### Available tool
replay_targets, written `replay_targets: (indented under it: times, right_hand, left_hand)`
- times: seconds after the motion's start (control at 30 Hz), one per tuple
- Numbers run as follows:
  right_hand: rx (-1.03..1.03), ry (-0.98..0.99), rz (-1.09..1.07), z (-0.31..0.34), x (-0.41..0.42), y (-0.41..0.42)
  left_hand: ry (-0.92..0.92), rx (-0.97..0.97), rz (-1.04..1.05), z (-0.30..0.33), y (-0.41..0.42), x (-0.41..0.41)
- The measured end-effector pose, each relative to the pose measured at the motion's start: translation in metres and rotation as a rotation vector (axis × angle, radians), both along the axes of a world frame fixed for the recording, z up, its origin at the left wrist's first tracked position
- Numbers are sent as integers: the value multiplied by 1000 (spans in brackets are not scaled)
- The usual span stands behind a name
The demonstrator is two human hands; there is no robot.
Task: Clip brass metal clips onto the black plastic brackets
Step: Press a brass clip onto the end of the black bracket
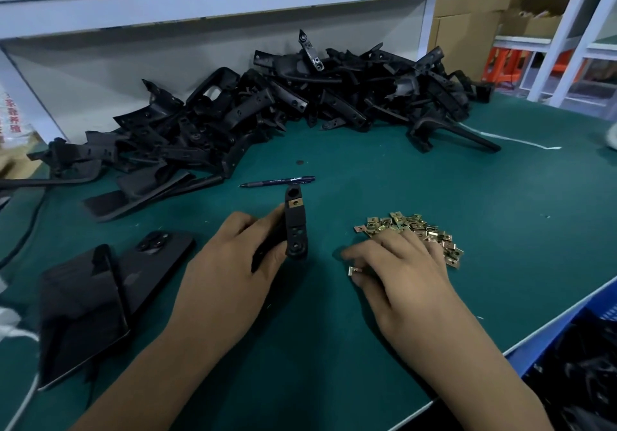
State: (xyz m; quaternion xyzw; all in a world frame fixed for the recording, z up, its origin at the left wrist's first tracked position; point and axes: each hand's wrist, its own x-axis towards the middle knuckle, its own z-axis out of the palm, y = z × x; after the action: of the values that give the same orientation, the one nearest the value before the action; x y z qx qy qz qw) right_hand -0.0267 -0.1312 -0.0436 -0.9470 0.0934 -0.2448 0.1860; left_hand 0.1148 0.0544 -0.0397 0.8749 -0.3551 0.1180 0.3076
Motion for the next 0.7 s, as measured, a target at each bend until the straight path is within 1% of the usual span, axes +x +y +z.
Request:
replay_targets:
  times: [0.13, 0.23, 0.3, 0.5, 0.7]
  right_hand:
    - [60, 20, -7, -1, 0, -1]
    - [136, -88, 13, 0, -3, -3]
    - [274, -174, 60, 4, -7, -5]
    - [789, -284, 156, 11, -14, -11]
    - [1101, -430, 182, 15, -15, -9]
  left_hand:
    - [-26, 1, -24, -2, 0, 0]
    - [-46, 7, -56, -1, 0, 0]
    - [-49, 8, -93, 0, -1, -2]
    - [-76, -3, -176, 3, -4, -8]
    - [-106, 0, -188, 4, -5, -10]
